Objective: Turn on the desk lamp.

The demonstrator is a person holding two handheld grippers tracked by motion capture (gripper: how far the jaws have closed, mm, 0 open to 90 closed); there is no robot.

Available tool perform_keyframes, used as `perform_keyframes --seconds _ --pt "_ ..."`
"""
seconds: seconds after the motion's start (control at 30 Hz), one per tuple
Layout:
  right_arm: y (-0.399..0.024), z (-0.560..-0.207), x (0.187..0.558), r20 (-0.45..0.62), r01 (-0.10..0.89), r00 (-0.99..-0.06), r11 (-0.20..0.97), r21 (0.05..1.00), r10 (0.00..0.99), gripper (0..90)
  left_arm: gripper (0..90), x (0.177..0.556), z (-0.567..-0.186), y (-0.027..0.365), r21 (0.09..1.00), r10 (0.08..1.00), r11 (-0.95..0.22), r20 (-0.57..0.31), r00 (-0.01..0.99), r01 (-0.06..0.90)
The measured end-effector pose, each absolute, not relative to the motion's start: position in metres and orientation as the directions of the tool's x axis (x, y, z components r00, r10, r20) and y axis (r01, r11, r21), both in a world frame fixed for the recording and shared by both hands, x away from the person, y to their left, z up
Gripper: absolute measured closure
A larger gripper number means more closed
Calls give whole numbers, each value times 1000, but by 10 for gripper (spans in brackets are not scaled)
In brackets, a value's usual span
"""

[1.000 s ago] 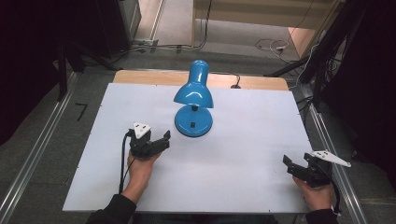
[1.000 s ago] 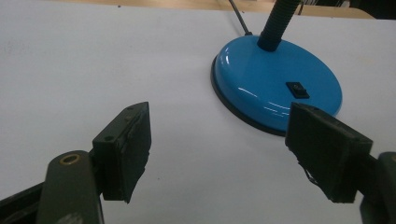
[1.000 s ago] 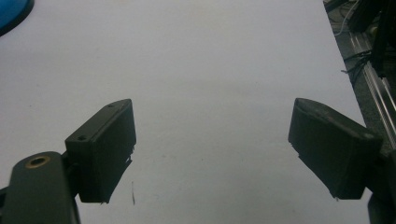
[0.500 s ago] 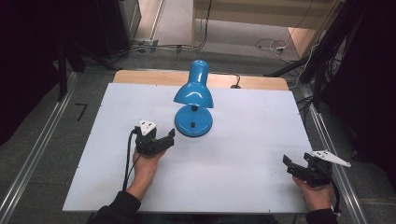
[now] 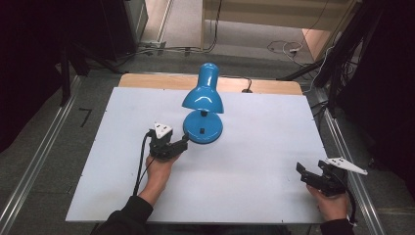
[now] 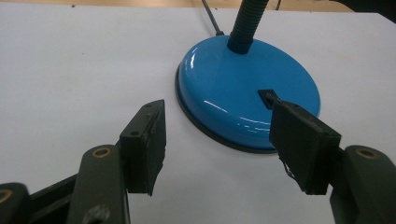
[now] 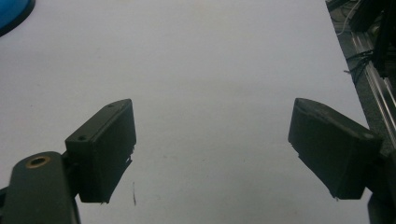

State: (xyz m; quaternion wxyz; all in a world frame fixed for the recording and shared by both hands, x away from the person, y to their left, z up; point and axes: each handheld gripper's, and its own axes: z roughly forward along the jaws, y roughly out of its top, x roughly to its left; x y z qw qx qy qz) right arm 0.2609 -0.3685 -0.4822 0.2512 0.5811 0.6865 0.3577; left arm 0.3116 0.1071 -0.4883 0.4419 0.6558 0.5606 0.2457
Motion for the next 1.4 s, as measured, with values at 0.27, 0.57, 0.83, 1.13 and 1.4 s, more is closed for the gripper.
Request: perform_keyframes --seconds 0.27,0.57,0.83,1.13,1.4 --pt "-368 -482 261 78 615 -202 64 786 976 137 526 319 -491 97 848 946 3 -175 274 530" --pt "-369 -482 262 85 618 -204 61 784 975 138 748 328 -495 81 844 933 -28 -170 316 536" --pt "-369 -482 263 89 617 -211 62 785 973 139 897 342 -493 66 844 932 -54 -149 330 534" --pt "-369 -483 263 90 616 -216 64 785 972 140 900 350 -494 58 848 933 -59 -140 331 526" --pt "-369 -482 263 92 617 -219 65 784 971 139 900 354 -497 55 847 934 -36 -160 319 530"
